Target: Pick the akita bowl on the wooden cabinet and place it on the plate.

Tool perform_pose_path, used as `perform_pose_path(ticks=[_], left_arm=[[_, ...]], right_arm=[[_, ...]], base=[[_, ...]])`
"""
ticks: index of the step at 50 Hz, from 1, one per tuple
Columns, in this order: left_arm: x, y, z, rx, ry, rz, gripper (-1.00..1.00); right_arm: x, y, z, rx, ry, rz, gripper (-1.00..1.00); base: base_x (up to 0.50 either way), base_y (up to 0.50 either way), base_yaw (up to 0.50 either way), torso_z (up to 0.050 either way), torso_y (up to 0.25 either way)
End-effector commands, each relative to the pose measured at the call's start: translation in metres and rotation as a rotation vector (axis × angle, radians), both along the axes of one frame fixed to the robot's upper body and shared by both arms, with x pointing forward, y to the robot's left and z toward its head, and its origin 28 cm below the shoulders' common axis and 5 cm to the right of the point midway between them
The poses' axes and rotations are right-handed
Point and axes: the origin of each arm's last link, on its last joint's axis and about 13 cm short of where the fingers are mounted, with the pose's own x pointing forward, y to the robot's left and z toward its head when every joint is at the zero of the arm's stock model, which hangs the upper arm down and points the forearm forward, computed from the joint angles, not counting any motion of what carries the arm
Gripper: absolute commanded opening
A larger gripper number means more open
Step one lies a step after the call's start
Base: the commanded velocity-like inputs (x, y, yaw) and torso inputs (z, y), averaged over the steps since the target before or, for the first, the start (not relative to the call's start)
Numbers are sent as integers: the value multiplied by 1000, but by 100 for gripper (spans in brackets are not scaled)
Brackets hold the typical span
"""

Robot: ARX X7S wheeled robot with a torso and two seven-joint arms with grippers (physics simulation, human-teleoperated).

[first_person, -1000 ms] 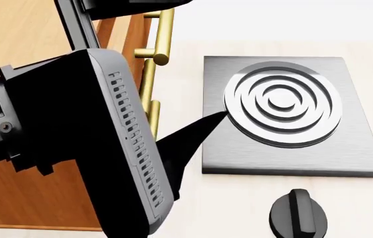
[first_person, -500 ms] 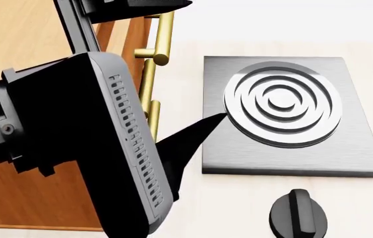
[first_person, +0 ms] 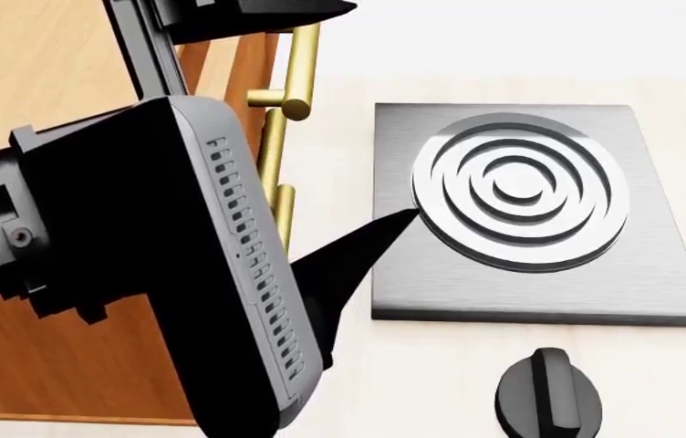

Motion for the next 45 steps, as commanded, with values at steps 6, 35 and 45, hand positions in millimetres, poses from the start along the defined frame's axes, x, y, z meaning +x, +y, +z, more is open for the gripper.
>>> perform_pose_path(ticks=[6,35,45], left_arm=[[1,0,-2,-3,4,0,100],[3,1,-9,-5,18,1,100],[4,1,-9,-5,21,-1,100]], right_arm=[[6,-1,0,12,18,41,-100],[48,4,-13,-4,140,192,-100],[58,0,-17,10,156,200,-100]], base=[[0,0,0,0,0],[0,0,0,0,0],[0,0,0,0,1]])
